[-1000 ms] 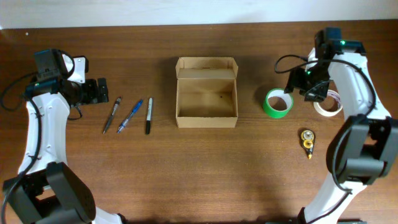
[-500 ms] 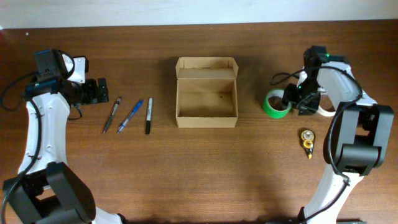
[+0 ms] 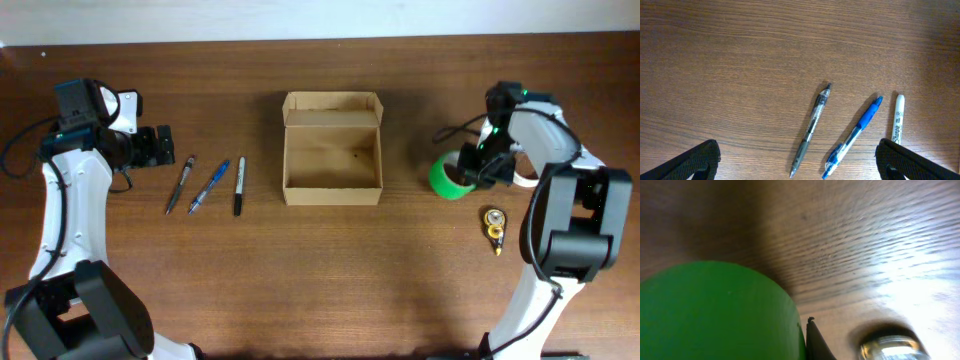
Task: Pack container
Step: 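Lower the right gripper onto the green tape roll and grasp it, then carry the green tape left and lower it into the box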
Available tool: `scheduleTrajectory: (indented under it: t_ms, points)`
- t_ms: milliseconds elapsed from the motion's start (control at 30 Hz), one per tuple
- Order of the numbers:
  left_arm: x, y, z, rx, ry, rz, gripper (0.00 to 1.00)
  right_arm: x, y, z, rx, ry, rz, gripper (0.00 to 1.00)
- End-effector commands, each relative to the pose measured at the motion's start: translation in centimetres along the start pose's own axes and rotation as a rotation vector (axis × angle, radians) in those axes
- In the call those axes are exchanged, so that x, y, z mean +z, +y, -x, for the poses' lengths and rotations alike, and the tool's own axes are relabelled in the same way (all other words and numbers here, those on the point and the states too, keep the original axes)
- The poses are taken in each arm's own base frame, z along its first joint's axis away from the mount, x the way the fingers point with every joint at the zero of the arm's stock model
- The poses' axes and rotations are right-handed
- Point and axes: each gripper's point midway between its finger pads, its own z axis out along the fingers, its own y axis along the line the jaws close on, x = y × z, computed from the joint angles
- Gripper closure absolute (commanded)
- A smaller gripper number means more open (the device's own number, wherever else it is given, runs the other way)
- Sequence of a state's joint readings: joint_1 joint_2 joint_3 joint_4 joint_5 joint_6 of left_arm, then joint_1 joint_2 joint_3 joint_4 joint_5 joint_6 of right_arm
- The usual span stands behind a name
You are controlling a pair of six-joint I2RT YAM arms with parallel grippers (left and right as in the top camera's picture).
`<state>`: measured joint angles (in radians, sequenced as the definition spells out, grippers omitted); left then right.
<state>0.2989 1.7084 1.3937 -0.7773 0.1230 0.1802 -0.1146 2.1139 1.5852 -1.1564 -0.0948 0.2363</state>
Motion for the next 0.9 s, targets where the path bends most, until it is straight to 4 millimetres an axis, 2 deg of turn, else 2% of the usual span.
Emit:
scheduleTrajectory:
  t_ms: [0,67,167,267,333,467,567,633,867]
  points:
    - [-0.5,0.3,0.9,0.017,-0.025,0.006,0.01,-11.7,2.9,1.9,-0.062,-0.29,0.065,0.96]
    - [-0.5,0.3,0.9,0.017,-0.025,0.006,0.01,-17.1,4.9,1.1,-0.134,-0.397,0.093,0.96]
    - [-0.5,0.3,0.9,0.017,-0.025,0.006,0.01,-23.7,8.6,-1.3,-0.287,-0.543,0.129,0.96]
    - [-0.5,0.3,0.9,0.017,-0.025,0.006,0.01,-27.1,12.6,-3.9,-0.428,-0.631,0.17,0.96]
    - [-0.5,0.3,0.9,0.017,-0.025,0.006,0.01,-27.9,15.4,-5.6,-0.531,-0.66,0.185,0.96]
    - [-0.5,0.3,0.9,0.017,-0.025,0.006,0.01,-26.3,19.8,-7.5,-0.7,-0.663,0.128,0.96]
    - [-0.5,0.3,0.9,0.017,-0.025,0.006,0.01,-23.4,22.8,-7.8,-0.806,-0.635,0.062,0.96]
    - [-0.5,0.3,0.9,0.017,-0.025,0.006,0.01,-20.6,24.8,-6.8,-0.835,-0.616,0.01,0.96]
    - [-0.5,0.3,0.9,0.017,-0.025,0.006,0.01,-13.4,27.8,-5.9,-0.885,-0.481,-0.005,0.96]
